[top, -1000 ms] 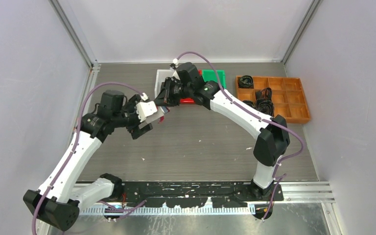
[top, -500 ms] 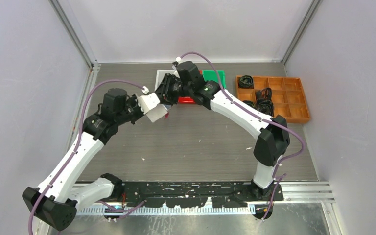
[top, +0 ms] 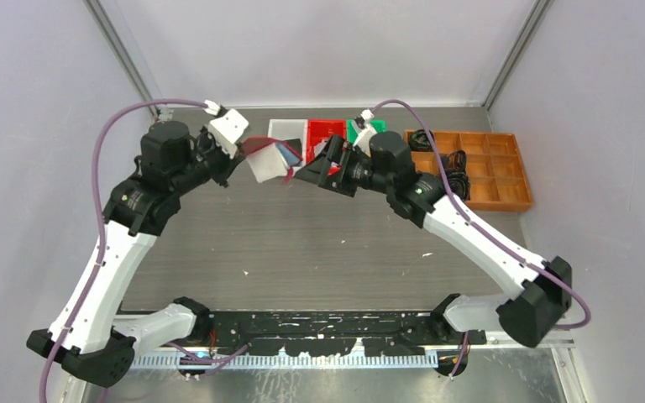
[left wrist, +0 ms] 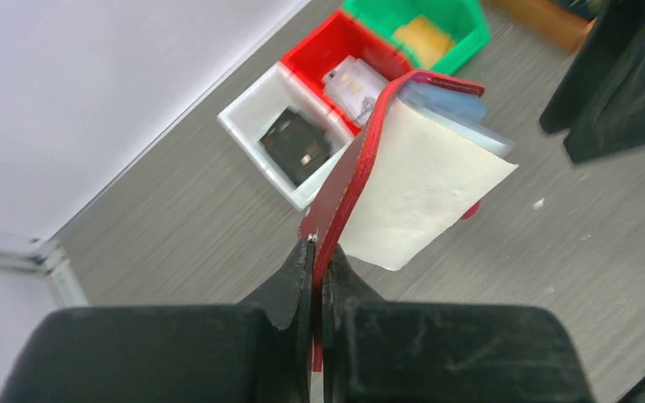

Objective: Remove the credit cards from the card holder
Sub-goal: Open the card holder, then remove the credit card from the card holder.

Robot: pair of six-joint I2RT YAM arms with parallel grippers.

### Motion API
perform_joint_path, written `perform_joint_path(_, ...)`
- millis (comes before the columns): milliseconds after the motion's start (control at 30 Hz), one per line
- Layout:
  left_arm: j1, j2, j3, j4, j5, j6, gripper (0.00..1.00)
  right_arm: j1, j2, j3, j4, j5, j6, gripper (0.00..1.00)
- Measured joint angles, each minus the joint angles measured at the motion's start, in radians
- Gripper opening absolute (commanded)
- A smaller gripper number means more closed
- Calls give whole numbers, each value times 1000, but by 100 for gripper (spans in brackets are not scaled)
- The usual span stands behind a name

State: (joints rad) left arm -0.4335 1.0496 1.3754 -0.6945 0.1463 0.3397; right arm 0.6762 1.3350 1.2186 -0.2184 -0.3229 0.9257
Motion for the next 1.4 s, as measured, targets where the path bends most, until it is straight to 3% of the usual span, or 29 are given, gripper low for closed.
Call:
perform_joint_path(167, 1, 30, 135, -58, 127, -127, 0, 11, -134, -121, 74, 3, -97, 97)
perform_joint_path(367, 1, 32, 174, -139, 282, -190, 0, 11, -198, -144, 74, -14, -252, 90)
perform_joint_path(633, 1, 44, 230, -220, 409, -217, 0, 11, -214, -41, -14, -37, -422, 87)
perform_joint_path(867, 1, 61, 254, -277, 486, -228, 0, 22, -204, 3, -22, -103, -466, 86)
perform_joint_path(1067, 1, 89, 279, -333, 537, -227, 0, 105, -151, 61, -20, -156, -499, 84)
perform_joint_path(1200, 1, 94, 286, -363, 560, -217, 0, 153, -111, 86, -20, -186, -513, 70)
perform_joint_path(1267, 1, 94, 291, -381, 576, -202, 3, 156, -100, 89, -17, -190, -512, 54)
perform_joint_path(1400, 1, 94, 294, -420, 614, -170, 19, 155, -78, 102, -8, -196, -502, 23)
